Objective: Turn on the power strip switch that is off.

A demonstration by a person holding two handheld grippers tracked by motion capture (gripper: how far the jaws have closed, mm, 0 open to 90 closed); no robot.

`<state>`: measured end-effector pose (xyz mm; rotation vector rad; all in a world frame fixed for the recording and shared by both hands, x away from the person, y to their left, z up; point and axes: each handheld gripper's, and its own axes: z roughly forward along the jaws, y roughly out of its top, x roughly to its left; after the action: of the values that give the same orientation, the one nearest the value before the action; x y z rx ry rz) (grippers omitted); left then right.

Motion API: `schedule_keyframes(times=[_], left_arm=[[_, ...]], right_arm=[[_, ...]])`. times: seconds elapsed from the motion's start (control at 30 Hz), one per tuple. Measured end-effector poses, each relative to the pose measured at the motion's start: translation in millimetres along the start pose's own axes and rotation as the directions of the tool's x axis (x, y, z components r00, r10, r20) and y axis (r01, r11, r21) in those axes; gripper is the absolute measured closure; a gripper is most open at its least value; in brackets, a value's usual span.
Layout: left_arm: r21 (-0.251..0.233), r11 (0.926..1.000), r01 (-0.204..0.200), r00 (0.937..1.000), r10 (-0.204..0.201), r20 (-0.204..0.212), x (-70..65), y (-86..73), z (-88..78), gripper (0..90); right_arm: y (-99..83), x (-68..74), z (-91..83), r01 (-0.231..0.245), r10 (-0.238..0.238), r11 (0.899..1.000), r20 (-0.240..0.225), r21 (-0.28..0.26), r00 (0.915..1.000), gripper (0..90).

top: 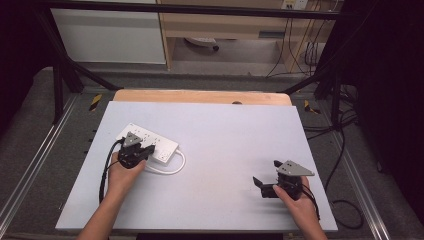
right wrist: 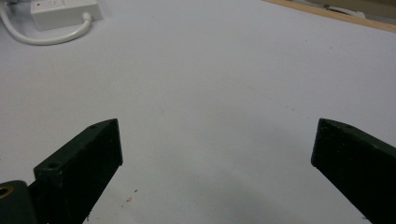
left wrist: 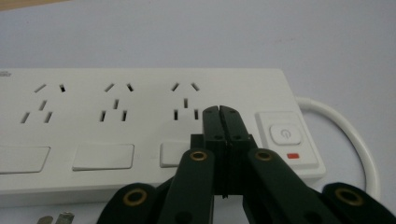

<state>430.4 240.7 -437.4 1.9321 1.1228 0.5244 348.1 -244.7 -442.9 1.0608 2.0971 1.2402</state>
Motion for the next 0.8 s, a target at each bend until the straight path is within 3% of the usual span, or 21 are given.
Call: schedule_keyframes(times=[0.6, 0.8], left_arm=[[-0.034, 0.9992, -0.023, 0.9997, 0.022, -0.012, -0.8, 1.0, -0.1, 90.0], [-0.052, 0.9986, -0.011, 0.9999, 0.011, -0.009, 0.1, 3.4, 1.8, 90.0]], right_arm=[[1.1, 0.7, -1.7, 0.002, -0.002, 1.000, 0.000, -0.008, 1.0000, 2.5], [1.4, 1.0, -2.4, 0.000, 0.000, 1.000, -0.002, -0.012, 1.0000, 2.5]])
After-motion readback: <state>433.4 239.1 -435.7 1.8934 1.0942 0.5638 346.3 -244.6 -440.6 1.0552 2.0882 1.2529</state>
